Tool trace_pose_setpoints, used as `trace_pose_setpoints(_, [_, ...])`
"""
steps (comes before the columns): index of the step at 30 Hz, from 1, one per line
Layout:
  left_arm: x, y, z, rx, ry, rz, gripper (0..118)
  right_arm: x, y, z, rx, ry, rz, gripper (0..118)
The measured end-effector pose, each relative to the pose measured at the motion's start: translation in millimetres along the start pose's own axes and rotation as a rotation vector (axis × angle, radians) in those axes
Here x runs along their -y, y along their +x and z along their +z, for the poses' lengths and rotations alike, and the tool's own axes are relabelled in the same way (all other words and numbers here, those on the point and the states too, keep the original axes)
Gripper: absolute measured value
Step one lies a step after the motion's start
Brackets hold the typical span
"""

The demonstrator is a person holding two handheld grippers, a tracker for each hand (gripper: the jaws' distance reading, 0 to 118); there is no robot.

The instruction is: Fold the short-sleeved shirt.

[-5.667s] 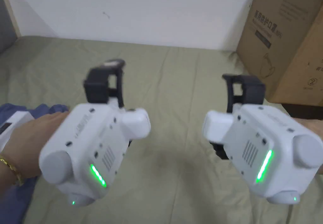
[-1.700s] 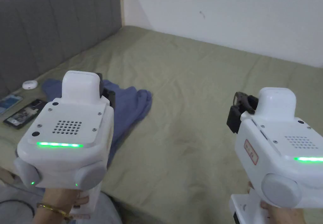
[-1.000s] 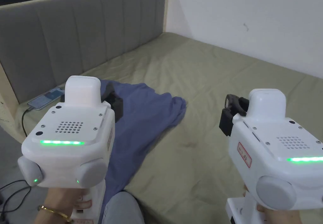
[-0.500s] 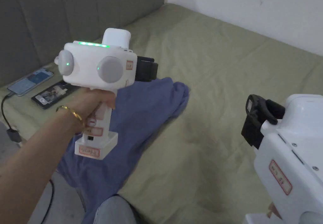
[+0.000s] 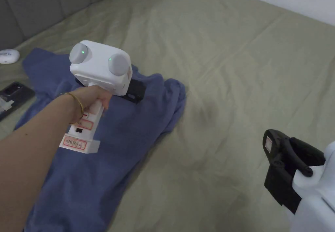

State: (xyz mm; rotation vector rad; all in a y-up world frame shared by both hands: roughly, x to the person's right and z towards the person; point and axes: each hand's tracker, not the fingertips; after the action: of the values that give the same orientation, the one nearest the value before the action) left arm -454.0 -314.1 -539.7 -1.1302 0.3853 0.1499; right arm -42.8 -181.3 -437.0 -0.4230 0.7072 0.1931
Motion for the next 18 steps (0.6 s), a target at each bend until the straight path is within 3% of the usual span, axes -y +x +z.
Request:
trace_pose_setpoints(3, [16.5, 13.2, 1.3, 0.014, -0.024, -0.007, 118, 1.5, 4.8, -6.9, 0.010, -0.008, -0.021, 0])
trace_pose_setpoints(7, [27.0, 19.6, 12.8, 0.042, -0.002, 0.048, 88, 2.7, 8.0, -4.1, 0.031, -0.009, -0.044, 0])
trace_pose_setpoints(9, [31.5, 21.1, 25.2, 0.087, 0.017, 0.076, 59, 3.1, 8.9, -0.4, 0.036, -0.010, -0.047, 0])
trace_pose_setpoints(11, [25.6, 20.8, 27.0, 0.061, 0.019, 0.091, 3, 2.1, 8.2, 6.5, 0.045, -0.009, -0.043, 0])
trace_pose_setpoints(12, [27.5, 20.5, 28.9, 0.014, 0.022, 0.099, 0, 1.4, 7.9, 10.8, 0.050, -0.007, -0.041, 0])
trace_pose_setpoints(18, [41.9, 13.1, 76.5, 0.072, 0.149, 0.248, 0, 6.9, 20.4, 39.0, 0.076, -0.010, -0.044, 0])
